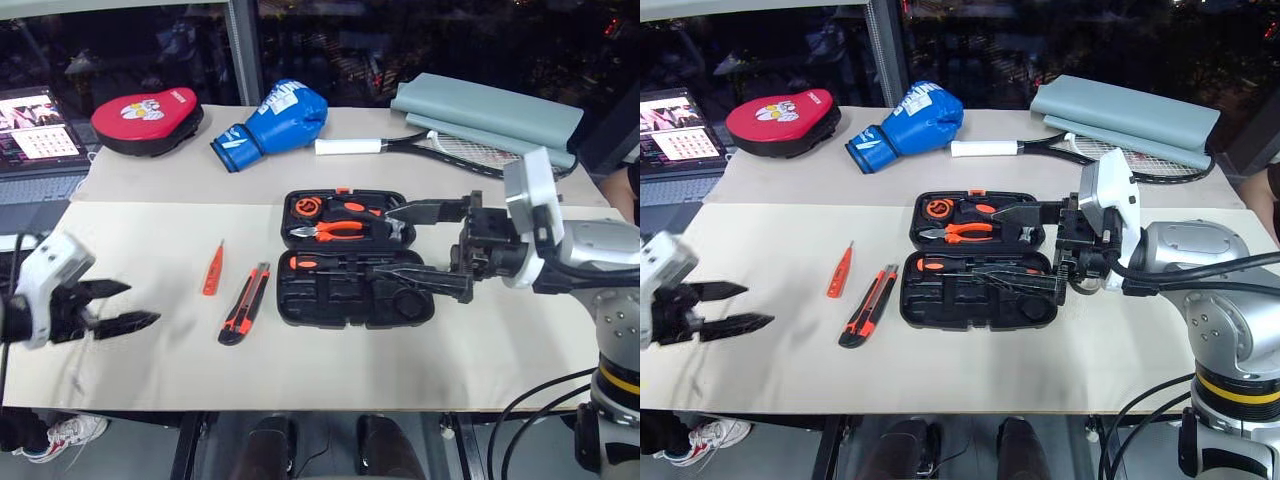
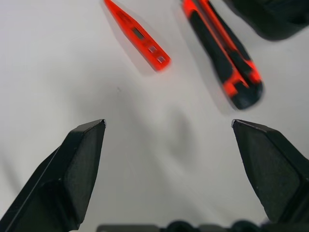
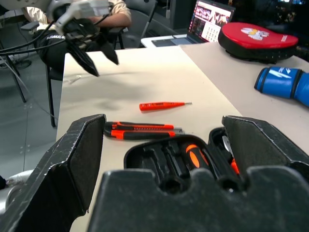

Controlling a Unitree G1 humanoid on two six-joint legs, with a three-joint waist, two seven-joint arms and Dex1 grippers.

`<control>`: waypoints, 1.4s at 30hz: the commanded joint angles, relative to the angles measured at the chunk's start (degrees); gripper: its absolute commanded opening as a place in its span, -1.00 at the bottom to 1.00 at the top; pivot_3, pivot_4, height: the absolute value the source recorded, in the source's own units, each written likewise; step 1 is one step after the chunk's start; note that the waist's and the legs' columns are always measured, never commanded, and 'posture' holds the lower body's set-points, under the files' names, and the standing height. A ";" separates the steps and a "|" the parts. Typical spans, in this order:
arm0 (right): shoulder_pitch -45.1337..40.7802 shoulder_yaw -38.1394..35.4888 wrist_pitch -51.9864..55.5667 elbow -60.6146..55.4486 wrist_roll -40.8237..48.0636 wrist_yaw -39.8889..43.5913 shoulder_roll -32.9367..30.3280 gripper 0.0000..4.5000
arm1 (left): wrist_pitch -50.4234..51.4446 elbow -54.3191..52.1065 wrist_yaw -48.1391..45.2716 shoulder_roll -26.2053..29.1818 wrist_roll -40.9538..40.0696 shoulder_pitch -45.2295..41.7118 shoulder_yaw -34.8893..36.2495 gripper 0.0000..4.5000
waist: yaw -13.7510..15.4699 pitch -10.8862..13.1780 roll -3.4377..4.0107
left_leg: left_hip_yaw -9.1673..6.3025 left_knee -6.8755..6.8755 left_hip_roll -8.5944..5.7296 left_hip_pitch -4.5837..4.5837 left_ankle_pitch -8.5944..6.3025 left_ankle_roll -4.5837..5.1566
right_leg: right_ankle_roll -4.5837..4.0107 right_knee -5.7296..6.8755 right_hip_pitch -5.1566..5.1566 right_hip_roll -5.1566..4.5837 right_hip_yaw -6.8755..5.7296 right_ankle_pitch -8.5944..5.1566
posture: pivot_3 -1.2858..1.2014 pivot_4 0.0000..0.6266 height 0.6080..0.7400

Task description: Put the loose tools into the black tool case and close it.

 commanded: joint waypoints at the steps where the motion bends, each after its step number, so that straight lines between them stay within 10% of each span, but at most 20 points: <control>1: 0.30 -0.87 -1.86 -2.42 1.30 -2.13 0.06 0.99 | -1.88 4.61 -0.54 -1.14 2.44 -3.03 -4.16 1.00 | 0.01 0.00 0.00 | 0.00 0.01 0.00 -0.01 0.00 0.00 | 0.00 0.00 0.00 0.00 0.00 0.00 | 0.03 -0.52 0.94; 7: 1.91 -1.33 -2.61 -3.68 1.60 -4.51 -0.48 0.99 | -4.01 13.14 -0.97 -6.32 4.88 -4.97 -7.55 1.00 | 0.14 0.00 -0.02 | -0.01 0.04 0.00 -0.05 0.00 0.00 | 0.00 0.00 -0.01 0.00 -0.01 0.00 | 0.03 -0.52 0.94; 19: 2.97 -3.41 -2.27 -4.65 4.74 -4.73 -4.48 1.00 | -8.36 22.61 -2.58 -11.37 9.46 -5.59 -7.75 -0.81 | 1.31 -0.07 0.05 | -0.02 0.10 -0.07 0.09 0.00 0.02 | 0.05 0.01 0.17 -0.09 0.00 -0.03 | 0.03 -0.52 0.94; 28: 8.88 -5.33 -2.60 -6.74 6.52 -1.82 -9.78 1.00 | -35.38 23.35 -17.26 -7.60 16.75 -6.17 -10.28 -0.81 | 1.67 -0.09 0.05 | -0.04 0.16 -0.04 0.08 0.07 0.05 | 0.02 0.09 0.17 -0.10 -0.04 -0.02 | 0.03 -0.52 0.94; 32: 13.91 -7.65 -2.91 -6.65 5.61 0.82 -13.25 1.00 | -67.35 25.05 -29.67 -7.57 24.16 -11.44 -12.03 -0.81 | 1.76 0.06 -0.23 | -0.07 0.34 -0.02 -0.23 0.06 0.06 | 0.03 -0.01 0.05 -0.12 -0.11 0.01 | 0.03 -0.52 0.94; 42: 17.71 -9.51 -3.50 -7.81 6.20 -0.59 -14.27 1.00 | -70.20 16.95 -41.02 -20.32 28.05 -14.97 -12.35 -0.81 | 1.11 0.11 -0.34 | -0.03 0.48 -0.12 -0.62 -0.12 0.37 | 0.29 -0.18 -0.06 -0.21 -0.11 0.05 | 0.03 -0.52 0.94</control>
